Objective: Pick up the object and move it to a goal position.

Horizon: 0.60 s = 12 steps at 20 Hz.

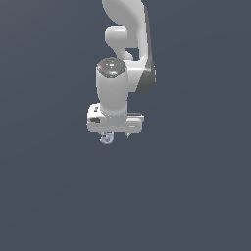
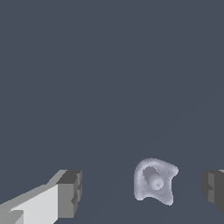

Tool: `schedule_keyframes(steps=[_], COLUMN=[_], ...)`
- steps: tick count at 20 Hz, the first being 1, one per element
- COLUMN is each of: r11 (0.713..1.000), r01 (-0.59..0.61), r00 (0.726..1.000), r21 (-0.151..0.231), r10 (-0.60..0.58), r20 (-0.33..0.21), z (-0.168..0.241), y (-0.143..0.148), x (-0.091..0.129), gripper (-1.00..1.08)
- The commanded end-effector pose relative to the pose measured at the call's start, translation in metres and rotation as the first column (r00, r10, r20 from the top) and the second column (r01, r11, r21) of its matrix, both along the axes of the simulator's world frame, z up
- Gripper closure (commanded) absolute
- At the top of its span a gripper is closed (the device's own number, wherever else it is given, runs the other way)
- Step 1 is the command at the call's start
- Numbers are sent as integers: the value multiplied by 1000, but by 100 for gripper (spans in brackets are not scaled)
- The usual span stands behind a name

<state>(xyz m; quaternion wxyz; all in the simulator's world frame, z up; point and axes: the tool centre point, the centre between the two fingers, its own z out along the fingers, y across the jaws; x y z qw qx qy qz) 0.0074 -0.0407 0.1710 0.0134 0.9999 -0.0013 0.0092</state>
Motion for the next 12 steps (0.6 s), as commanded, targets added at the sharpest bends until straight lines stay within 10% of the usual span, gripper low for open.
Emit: schedule_keyframes(steps=[1,12], r11=[1000,999], r01=[-6,47], r00=[1000,999], r21=[0,11], r10=[6,-47], r20=[6,-2], z=[4,-23], y=[0,-16], x=[1,-16], gripper=[-92,-92])
